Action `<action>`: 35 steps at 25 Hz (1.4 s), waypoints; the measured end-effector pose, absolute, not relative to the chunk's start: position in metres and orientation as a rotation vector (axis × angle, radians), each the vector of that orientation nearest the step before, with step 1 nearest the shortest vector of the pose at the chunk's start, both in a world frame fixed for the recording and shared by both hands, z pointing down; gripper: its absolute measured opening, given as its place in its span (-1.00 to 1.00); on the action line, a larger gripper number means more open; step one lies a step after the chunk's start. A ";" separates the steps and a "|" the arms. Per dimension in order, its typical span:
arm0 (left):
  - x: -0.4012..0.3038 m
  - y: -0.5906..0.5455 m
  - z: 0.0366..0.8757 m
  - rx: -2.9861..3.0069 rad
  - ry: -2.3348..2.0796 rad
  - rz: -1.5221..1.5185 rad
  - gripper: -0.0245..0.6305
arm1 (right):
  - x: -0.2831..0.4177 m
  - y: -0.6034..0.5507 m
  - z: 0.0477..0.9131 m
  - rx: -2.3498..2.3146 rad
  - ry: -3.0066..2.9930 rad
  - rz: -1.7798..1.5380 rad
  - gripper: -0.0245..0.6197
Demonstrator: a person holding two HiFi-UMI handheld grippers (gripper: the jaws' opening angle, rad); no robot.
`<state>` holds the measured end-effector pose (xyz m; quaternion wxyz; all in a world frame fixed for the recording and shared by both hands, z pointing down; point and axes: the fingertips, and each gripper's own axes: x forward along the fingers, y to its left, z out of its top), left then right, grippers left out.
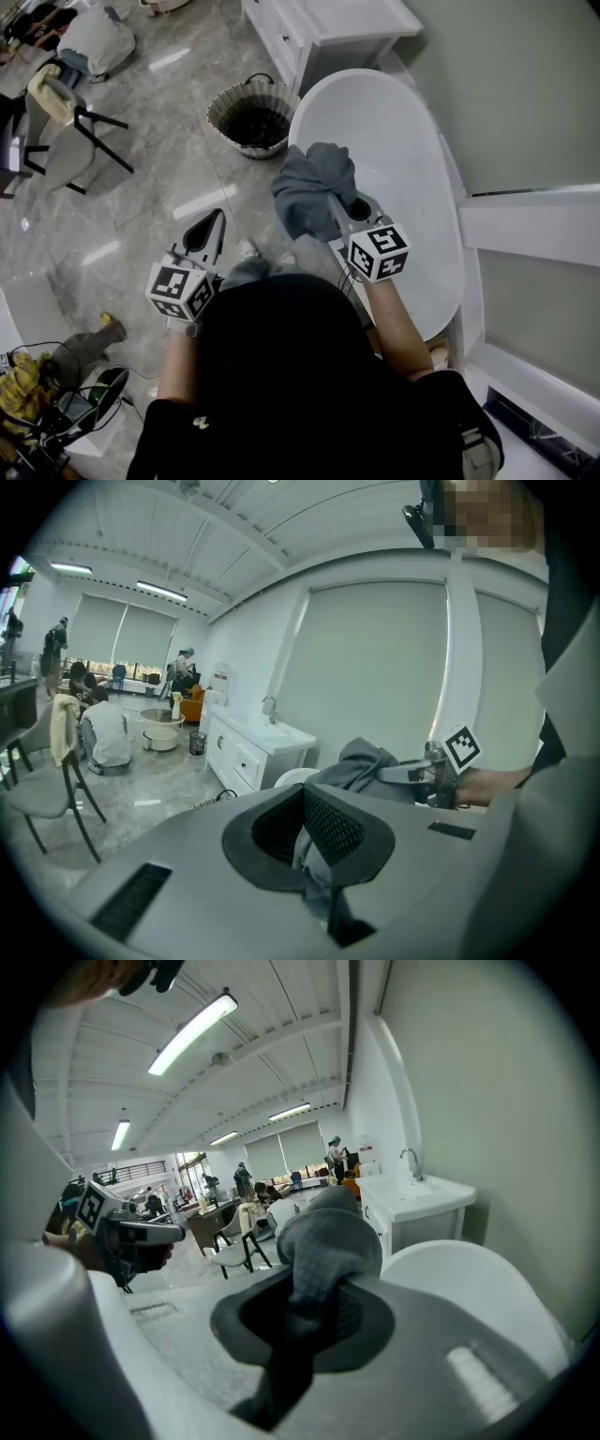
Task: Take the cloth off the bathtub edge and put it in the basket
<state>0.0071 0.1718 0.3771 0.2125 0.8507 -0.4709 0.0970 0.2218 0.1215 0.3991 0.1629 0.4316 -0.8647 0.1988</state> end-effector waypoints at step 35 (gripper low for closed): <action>-0.154 0.003 0.361 2.410 -1.282 0.188 -0.89 | 0.051 -0.078 0.321 1.329 -2.603 0.566 -0.80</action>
